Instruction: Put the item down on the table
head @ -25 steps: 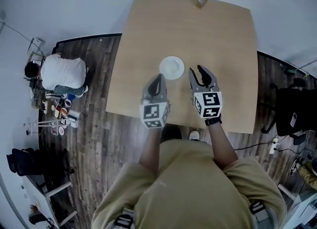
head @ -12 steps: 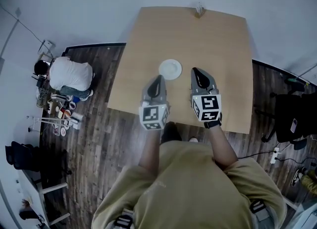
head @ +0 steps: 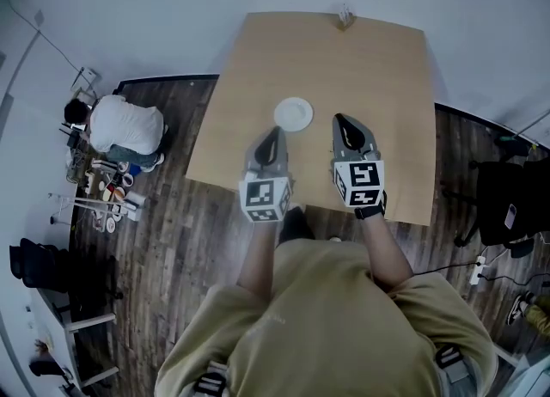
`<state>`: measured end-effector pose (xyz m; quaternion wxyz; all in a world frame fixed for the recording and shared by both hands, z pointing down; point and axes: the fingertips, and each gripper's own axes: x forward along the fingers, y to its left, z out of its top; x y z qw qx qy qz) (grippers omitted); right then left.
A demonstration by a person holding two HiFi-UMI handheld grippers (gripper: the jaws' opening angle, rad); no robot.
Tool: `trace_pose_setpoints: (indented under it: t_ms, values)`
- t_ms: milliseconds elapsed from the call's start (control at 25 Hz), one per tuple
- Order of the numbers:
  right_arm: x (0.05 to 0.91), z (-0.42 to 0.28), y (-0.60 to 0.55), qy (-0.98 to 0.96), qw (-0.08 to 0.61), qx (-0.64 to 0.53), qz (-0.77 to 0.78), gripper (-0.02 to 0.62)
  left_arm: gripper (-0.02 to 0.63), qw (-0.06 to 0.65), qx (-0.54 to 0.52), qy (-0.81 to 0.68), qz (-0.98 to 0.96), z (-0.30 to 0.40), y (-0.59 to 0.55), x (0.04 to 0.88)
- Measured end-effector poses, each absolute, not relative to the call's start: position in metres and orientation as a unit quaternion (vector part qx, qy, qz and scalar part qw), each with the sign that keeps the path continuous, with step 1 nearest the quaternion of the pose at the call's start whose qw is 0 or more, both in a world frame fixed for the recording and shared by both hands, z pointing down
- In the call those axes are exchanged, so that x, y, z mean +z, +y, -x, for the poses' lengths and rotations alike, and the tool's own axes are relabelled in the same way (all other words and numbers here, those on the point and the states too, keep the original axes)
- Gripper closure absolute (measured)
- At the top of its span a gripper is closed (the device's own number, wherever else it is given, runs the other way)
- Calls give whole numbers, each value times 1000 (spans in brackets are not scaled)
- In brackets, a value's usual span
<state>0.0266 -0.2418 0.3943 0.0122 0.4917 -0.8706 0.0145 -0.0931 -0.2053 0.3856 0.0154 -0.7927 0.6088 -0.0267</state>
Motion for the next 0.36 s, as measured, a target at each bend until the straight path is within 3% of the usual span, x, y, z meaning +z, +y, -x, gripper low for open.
trace_pose_setpoints:
  t_ms: [360]
  values:
    - [391, -40, -237, -876, 23, -6, -481, 588, 604, 21, -33, 604, 796, 70, -199, 388]
